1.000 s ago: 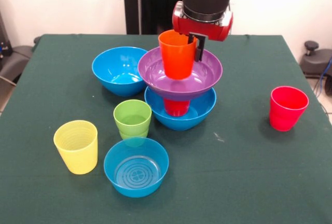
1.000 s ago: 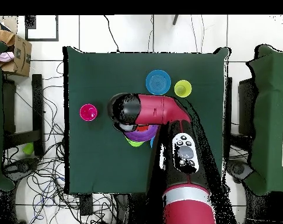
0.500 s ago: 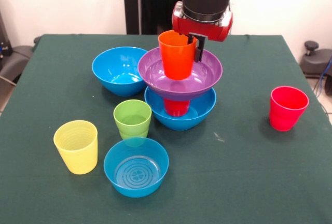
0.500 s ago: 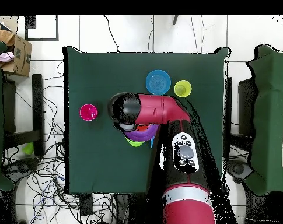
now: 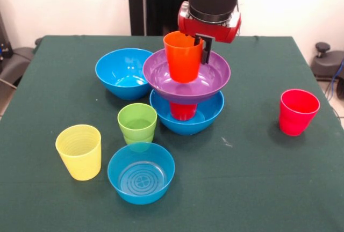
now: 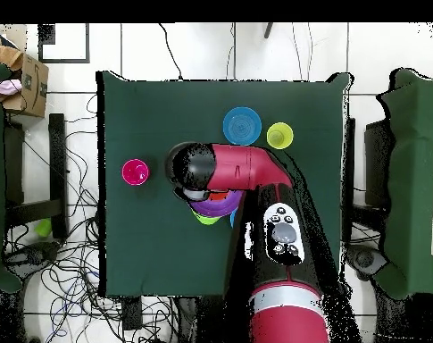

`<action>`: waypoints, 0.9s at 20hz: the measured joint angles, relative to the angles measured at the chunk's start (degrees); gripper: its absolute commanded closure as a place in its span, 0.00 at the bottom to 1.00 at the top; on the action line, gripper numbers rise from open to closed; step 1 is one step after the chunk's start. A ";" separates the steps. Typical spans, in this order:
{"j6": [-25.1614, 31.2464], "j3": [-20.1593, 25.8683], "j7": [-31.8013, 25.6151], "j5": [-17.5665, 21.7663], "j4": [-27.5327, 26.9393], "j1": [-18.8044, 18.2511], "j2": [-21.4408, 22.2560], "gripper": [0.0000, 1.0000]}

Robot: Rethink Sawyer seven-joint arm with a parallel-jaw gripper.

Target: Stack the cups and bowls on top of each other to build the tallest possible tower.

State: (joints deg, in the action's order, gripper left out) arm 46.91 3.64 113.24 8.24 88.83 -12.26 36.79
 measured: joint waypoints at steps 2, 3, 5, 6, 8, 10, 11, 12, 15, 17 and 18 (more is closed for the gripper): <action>0.00 -0.06 0.00 0.00 0.00 0.01 -0.22 1.00; 0.00 -0.08 0.00 0.00 0.00 0.00 -0.33 1.00; 0.00 -0.12 0.00 0.00 0.01 0.00 -0.64 1.00; 0.00 -0.16 0.00 0.00 0.01 0.01 -0.88 1.00; 0.00 -0.20 0.00 0.00 0.01 0.00 -1.25 1.00; 0.00 -0.24 0.00 0.00 0.01 0.00 -1.64 1.00; 0.00 -0.26 0.00 0.00 0.01 0.00 -1.76 1.00; 0.00 -0.27 0.00 0.00 0.01 0.00 -1.88 1.00; 0.00 -0.30 0.00 0.00 0.02 0.00 -2.02 1.00; 0.00 -0.36 0.00 -0.01 0.08 0.00 -2.04 1.00; 0.00 -0.37 0.00 -0.01 0.13 0.01 -2.04 1.00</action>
State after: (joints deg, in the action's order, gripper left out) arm 46.91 3.27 113.24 8.23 88.96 -12.25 34.75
